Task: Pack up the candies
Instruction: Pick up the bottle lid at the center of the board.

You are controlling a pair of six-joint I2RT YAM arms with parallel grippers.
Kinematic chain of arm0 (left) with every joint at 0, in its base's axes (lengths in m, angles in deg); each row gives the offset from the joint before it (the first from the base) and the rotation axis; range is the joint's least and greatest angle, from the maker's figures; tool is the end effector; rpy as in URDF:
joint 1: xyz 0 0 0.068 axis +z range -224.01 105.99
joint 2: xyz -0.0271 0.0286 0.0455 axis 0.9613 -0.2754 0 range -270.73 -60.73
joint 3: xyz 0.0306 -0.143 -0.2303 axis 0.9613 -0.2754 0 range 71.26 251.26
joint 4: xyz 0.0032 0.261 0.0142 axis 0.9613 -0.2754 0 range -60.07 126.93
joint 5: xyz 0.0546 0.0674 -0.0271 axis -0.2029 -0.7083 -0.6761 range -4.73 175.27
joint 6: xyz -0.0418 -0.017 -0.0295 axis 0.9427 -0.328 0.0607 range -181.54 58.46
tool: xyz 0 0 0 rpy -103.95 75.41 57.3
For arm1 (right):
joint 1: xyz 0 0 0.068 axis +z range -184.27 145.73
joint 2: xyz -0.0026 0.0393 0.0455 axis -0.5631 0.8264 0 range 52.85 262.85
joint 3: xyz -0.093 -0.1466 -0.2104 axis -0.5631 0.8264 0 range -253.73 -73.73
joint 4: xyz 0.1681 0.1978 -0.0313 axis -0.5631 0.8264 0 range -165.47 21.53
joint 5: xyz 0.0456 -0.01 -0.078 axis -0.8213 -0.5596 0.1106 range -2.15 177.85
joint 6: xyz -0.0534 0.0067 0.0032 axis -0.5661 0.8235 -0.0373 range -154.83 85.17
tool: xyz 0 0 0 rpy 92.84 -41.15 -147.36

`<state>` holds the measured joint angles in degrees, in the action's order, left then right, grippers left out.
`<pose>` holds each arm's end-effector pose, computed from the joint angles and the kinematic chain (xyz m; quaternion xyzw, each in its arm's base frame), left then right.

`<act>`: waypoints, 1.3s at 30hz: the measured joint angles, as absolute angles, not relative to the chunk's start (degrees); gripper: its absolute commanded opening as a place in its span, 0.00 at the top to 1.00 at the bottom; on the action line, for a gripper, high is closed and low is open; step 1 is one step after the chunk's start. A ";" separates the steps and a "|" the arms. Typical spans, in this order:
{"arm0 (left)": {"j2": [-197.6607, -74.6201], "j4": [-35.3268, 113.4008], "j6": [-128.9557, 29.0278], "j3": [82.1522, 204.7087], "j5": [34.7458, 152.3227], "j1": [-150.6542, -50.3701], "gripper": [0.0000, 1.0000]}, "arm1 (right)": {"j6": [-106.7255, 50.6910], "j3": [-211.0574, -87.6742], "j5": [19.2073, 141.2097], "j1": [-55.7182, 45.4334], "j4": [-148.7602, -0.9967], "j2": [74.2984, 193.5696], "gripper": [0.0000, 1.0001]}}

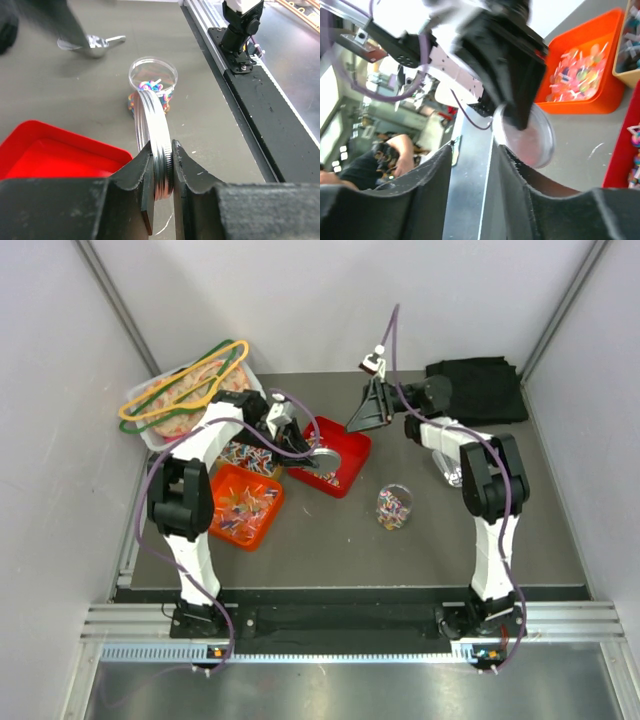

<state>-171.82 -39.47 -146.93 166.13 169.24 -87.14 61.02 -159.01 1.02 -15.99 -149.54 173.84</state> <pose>0.3459 -0.1170 0.2713 0.5531 0.4966 -0.5501 0.3806 0.4155 0.1747 0.2926 -0.2841 0.6342 0.7115 0.1043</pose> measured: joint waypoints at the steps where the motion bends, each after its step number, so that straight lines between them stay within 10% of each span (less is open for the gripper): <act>1: -172.46 -39.45 -146.77 166.20 169.21 -87.14 0.97 | 61.02 -159.01 1.02 -16.88 -149.54 172.84 0.53; 26: -179.89 -39.80 -136.46 187.46 169.26 -93.10 1.00 | 59.67 -186.04 0.98 -22.37 -146.80 154.52 0.43; 39: -178.79 -28.34 -114.47 185.82 166.02 -97.39 1.00 | -26.14 -188.01 37.31 -25.30 -57.78 135.79 0.32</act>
<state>-178.79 -28.34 -114.47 185.82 166.02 -97.39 -26.14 -188.01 37.31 -25.30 -57.78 135.79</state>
